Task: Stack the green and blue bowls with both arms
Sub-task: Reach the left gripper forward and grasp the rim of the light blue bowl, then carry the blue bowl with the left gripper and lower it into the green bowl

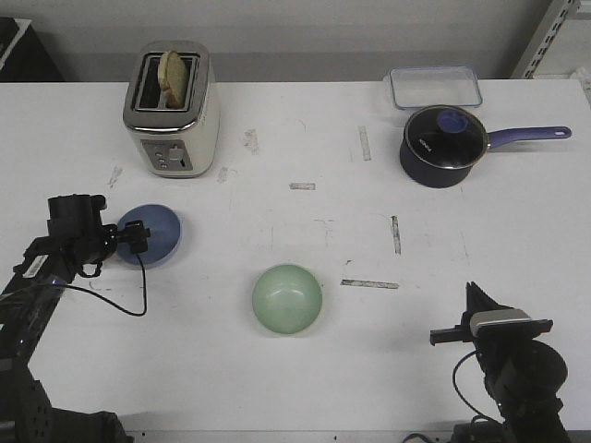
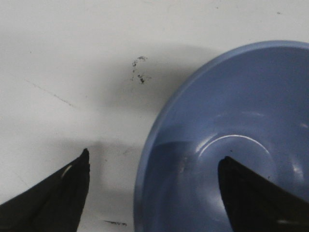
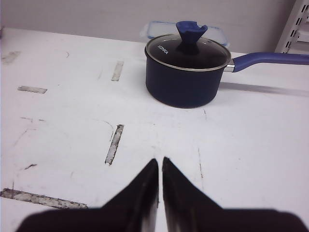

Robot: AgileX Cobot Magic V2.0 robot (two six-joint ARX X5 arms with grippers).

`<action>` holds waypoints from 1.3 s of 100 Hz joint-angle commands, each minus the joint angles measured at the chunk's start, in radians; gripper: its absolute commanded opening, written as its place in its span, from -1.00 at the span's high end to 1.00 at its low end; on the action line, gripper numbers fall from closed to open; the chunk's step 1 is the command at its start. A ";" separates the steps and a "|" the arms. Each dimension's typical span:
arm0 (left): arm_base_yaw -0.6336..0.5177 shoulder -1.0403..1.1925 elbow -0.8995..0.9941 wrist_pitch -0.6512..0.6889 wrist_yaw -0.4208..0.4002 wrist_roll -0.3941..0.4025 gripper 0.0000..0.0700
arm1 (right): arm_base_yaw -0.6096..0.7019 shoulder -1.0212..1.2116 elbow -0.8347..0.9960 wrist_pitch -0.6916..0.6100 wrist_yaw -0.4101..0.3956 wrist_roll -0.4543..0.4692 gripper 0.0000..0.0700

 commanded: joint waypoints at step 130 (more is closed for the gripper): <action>-0.556 -0.139 0.472 -0.533 0.194 -0.013 1.00 | 0.001 0.005 0.006 0.008 0.000 0.010 1.00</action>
